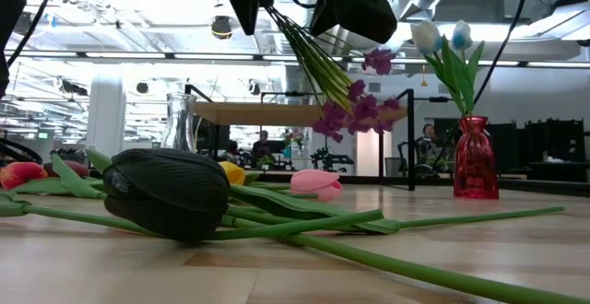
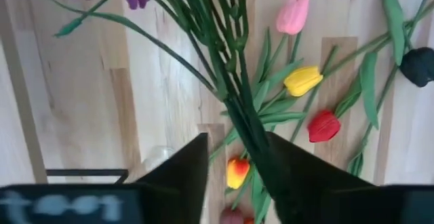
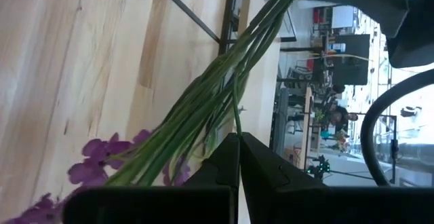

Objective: Pick and place flowers into a vace then onto a shelf
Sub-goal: Put the violet flowers into the red vase

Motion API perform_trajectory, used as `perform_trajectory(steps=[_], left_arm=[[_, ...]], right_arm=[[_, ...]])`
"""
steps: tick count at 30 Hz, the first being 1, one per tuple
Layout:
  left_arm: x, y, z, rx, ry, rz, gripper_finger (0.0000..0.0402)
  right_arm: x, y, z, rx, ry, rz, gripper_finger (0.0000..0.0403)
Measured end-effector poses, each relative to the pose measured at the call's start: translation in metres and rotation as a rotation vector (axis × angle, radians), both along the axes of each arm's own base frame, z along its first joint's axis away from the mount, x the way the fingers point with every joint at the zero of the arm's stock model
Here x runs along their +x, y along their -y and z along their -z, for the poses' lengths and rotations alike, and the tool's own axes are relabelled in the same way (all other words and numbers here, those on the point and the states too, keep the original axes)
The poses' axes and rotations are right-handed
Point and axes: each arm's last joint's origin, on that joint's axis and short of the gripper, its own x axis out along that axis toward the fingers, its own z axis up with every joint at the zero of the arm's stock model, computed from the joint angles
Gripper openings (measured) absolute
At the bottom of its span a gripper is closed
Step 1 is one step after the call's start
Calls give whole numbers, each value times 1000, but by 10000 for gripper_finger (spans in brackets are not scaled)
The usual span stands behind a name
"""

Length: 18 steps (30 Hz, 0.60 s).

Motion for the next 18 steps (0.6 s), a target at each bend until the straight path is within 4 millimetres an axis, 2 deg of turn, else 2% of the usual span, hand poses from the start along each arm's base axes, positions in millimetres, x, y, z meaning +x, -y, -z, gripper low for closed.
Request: perform_trajectory(steps=[6,15,18], left_arm=[[0,-1,0,52,2,-12,16],[-1,2,-1,111,1,-15,2],[-2,1,-1,121,-4,-22,1]], right_arm=[[0,0,0,0,0,0,0],[0,0,0,-1,-2,-2,1],[0,-1,0,-2,-2,-3,13]])
